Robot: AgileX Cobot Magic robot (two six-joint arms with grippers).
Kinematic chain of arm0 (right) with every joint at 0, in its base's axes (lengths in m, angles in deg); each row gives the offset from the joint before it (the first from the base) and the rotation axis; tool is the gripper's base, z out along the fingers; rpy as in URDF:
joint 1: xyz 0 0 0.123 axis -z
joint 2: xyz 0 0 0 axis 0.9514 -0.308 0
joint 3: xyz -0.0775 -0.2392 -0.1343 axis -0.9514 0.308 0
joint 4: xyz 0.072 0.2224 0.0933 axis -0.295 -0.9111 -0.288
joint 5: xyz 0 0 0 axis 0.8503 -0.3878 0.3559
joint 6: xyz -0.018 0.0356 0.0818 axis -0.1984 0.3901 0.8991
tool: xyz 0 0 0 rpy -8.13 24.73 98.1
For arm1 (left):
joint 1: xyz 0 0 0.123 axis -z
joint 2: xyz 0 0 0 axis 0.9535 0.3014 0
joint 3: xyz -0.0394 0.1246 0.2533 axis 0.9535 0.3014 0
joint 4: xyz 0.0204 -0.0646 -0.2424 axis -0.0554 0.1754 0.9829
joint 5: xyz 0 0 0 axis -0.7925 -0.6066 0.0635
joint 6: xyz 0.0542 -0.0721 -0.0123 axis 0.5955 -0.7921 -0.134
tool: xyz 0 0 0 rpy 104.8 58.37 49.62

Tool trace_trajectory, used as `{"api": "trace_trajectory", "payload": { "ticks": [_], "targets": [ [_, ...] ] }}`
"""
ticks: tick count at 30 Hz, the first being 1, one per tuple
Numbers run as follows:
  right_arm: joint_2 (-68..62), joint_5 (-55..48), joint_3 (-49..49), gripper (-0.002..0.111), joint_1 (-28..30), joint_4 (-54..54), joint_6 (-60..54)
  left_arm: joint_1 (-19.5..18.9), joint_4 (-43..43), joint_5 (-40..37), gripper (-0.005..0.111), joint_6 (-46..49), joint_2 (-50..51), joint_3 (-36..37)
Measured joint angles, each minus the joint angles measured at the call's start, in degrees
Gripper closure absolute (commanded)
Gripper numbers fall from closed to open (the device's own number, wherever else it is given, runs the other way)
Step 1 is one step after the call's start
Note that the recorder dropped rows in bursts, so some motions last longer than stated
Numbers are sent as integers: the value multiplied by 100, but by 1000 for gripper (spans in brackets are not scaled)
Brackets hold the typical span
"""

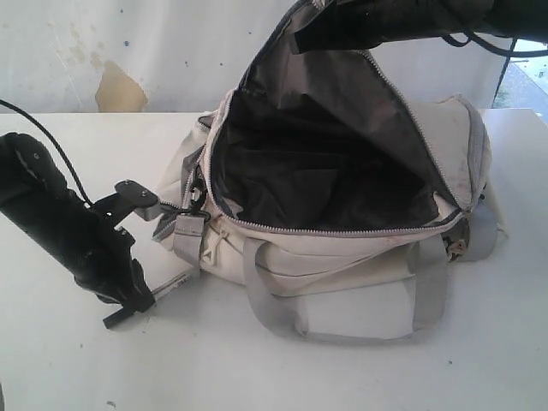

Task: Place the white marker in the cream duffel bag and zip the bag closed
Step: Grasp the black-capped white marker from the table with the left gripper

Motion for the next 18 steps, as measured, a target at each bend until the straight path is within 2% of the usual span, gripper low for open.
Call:
{"api": "trace_trajectory", "payload": {
  "ticks": [5,18],
  "targets": [
    [0,0,0,108,0,0,0,0,-79,-103,107,128,-174,10],
    [0,0,0,108,0,0,0,0,-175,-377,107,137,-1459,10]
  ]
}}
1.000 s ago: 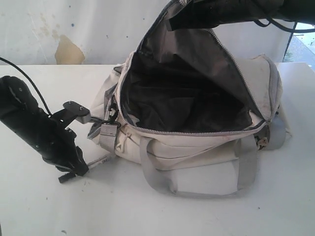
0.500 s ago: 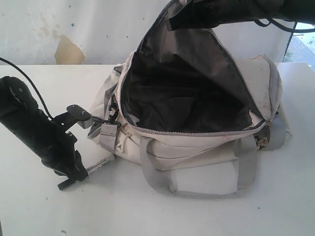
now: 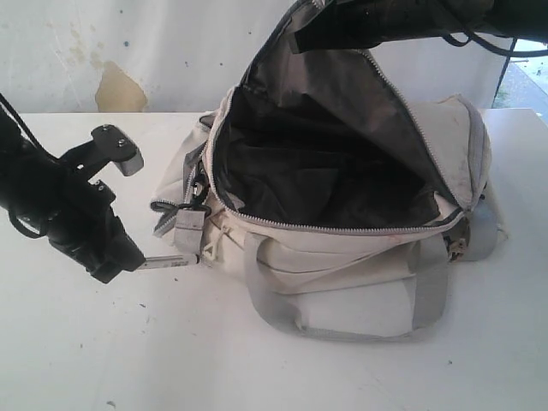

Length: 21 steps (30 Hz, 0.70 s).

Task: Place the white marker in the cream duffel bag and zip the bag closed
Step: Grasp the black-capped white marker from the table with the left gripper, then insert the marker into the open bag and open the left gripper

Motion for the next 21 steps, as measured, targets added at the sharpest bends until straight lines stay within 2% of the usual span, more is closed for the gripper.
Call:
{"api": "trace_trajectory", "payload": {
  "ticks": [15,21],
  "targets": [
    [0,21,0,108,0,0,55,0,-79,-214,107,5,-867,-51],
    [0,59,0,108,0,0,64,0,642,-200,107,536,-1151,-166]
  ]
}}
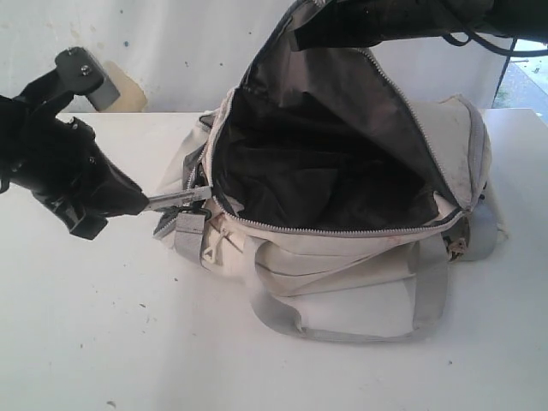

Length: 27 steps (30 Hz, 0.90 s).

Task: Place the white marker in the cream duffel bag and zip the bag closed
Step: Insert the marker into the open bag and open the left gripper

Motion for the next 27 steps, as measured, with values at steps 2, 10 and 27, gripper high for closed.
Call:
{"api": "trace_trajectory", "payload": {
  "ticks": [2,10,27],
  "targets": [
    [0,11,0,108,0,0,13,0,523,8,107,534,0,-9],
    [0,61,0,108,0,0,27,0,2270,445,107,2884,397,-9],
    [0,78,0,108,0,0,35,895,3500,1629,107,4318,1995,-1096]
  ]
}}
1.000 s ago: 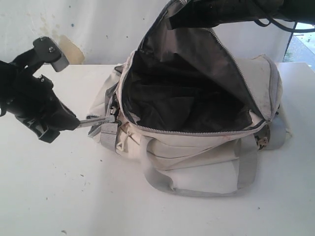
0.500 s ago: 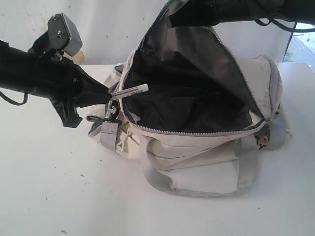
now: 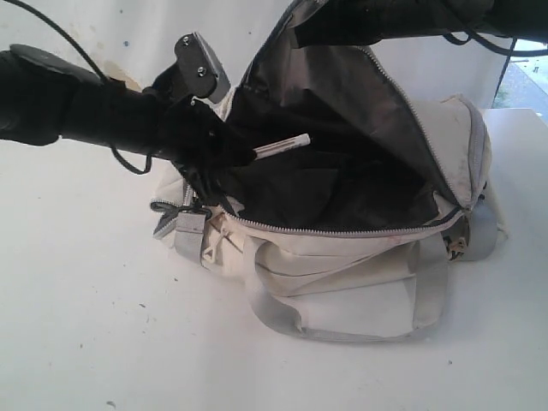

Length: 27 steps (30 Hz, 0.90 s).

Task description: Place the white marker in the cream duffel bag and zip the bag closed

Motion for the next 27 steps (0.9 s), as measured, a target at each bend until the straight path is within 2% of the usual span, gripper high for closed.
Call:
{"api": "trace_trajectory", "payload": {
  "ticks": [3,5,6,7,8,10,14,17,19,20,22,24,25,27],
  "targets": [
    [0,0,0,108,0,0,0,97,268,52,106,13,280,-245],
    [0,0,0,108,0,0,0,179,455,66,91,22,508,-443],
    [0,0,0,108,0,0,0,208,467,66,73,22,572,-482],
    [0,0,0,108,0,0,0,251,493,66,65,-21,653,-510],
    [0,0,0,108,0,0,0,251,502,66,46,-77,677,-510],
    [0,0,0,108,0,0,0,259,505,106,30,-224,700,-510],
    [0,0,0,108,0,0,0,259,527,287,29,-1045,700,-510],
    [0,0,0,108,0,0,0,259,-141,560,35,-2065,497,-510],
    [0,0,0,108,0,0,0,259,-949,570,44,-2784,326,-510],
    [0,-35,0,108,0,0,0,259,-1639,465,48,-3674,160,-510],
    [0,-84,0,108,0,0,0,259,-2922,153,50,-5154,-72,-514],
    [0,-112,0,108,0,-4,0,259,-3790,-287,50,-6164,-212,-524],
    [0,-122,0,108,0,-4,0,259,-4450,-804,50,-6964,-299,-537],
    [0,-122,0,108,0,-14,0,259,-5175,-1653,51,-7835,-376,-578]
  ]
}}
